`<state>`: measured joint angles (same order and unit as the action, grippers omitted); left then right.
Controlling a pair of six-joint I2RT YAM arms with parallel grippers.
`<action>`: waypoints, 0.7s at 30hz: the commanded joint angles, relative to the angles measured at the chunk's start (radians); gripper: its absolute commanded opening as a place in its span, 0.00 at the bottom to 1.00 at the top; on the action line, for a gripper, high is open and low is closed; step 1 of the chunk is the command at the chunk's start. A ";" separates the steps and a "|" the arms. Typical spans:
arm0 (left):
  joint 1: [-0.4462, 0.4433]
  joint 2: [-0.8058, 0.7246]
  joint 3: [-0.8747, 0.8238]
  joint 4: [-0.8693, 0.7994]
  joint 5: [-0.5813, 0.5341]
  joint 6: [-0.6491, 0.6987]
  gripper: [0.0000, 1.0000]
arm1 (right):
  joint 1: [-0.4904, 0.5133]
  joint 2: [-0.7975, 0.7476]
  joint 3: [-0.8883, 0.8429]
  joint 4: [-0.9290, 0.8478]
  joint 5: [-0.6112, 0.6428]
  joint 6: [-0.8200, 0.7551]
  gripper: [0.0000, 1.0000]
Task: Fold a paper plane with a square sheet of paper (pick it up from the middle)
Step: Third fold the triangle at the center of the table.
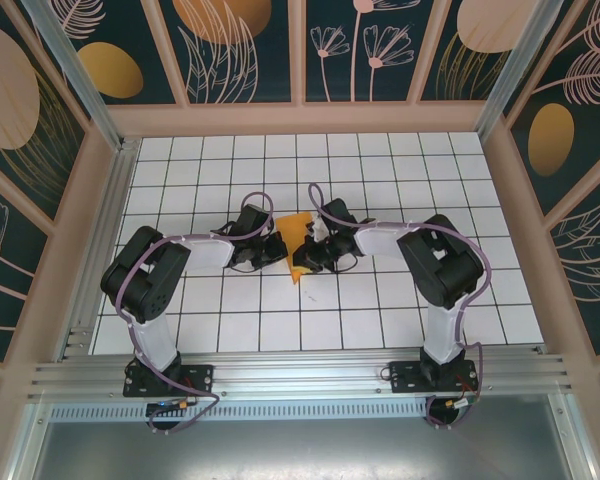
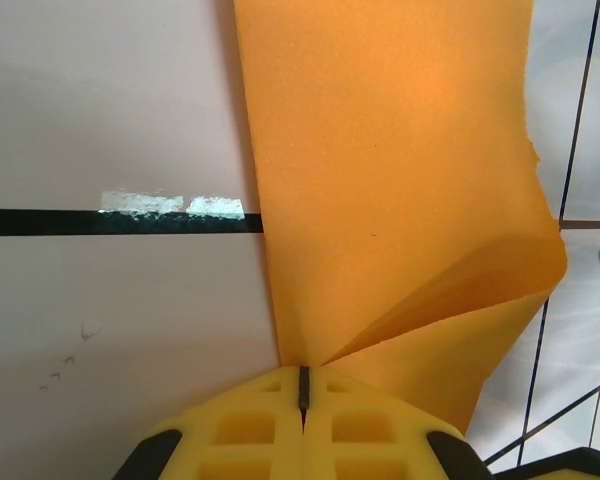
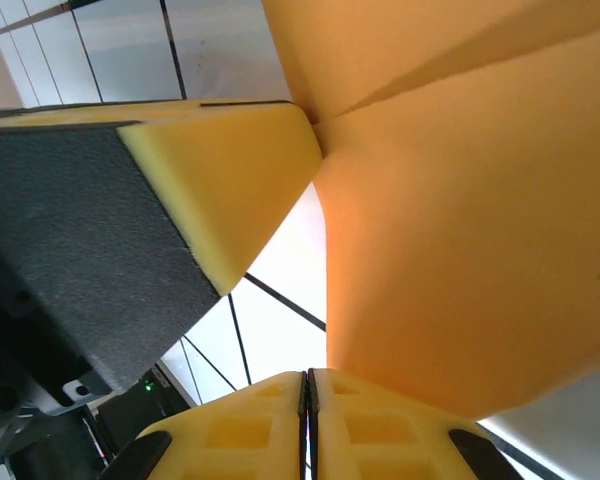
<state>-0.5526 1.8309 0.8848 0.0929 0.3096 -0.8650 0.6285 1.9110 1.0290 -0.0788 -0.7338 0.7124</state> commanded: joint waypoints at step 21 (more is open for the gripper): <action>0.004 0.040 -0.003 -0.066 -0.071 0.010 0.00 | 0.026 -0.032 -0.089 0.073 -0.043 -0.034 0.16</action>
<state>-0.5526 1.8320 0.8848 0.0933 0.3088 -0.8654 0.6426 1.9247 0.9733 -0.0284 -0.7509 0.6888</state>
